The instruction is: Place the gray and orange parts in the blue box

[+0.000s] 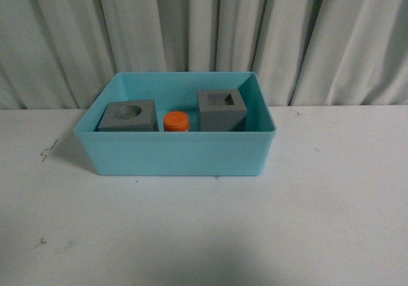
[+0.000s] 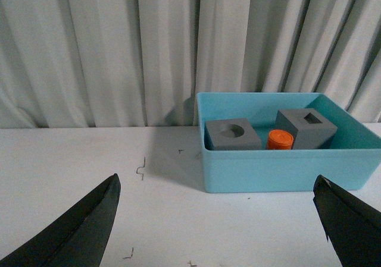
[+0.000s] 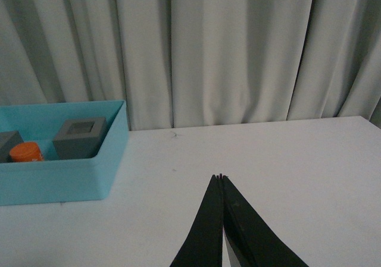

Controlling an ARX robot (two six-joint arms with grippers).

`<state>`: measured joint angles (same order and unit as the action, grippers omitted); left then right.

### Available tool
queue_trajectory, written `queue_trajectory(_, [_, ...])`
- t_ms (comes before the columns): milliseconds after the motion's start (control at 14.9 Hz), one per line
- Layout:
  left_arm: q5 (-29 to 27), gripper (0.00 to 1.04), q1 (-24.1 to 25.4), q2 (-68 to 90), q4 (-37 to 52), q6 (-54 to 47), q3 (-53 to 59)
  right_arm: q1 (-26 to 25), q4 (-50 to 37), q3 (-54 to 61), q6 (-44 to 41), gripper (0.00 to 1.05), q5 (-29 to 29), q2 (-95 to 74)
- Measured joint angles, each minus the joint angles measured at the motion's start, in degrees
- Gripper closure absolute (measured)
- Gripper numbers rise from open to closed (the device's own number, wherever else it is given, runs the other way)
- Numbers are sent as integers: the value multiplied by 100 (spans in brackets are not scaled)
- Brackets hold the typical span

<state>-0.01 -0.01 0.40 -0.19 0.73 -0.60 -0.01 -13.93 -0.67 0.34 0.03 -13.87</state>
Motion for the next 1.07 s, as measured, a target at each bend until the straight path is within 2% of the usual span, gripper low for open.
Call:
queue_trajectory(268, [0, 7, 0, 0, 0, 0, 0, 0, 372, 0, 0, 103, 0, 365])
queue_trajectory(335, [2, 7, 0, 0, 0, 0, 0, 0, 684, -7, 2, 103, 2, 595])
queue_trajectory(402, [-9, 7, 0, 0, 0, 0, 0, 0, 1445, -4, 0, 103, -2, 1222])
queue_trajectory(1005, [2, 7, 0, 0, 0, -2, 0, 0, 1412, -2, -4, 103, -2, 1370])
queue_trajectory(1072, [0, 7, 0, 0, 2, 0, 0, 0, 1412, -2, -4, 88, -2, 1370])
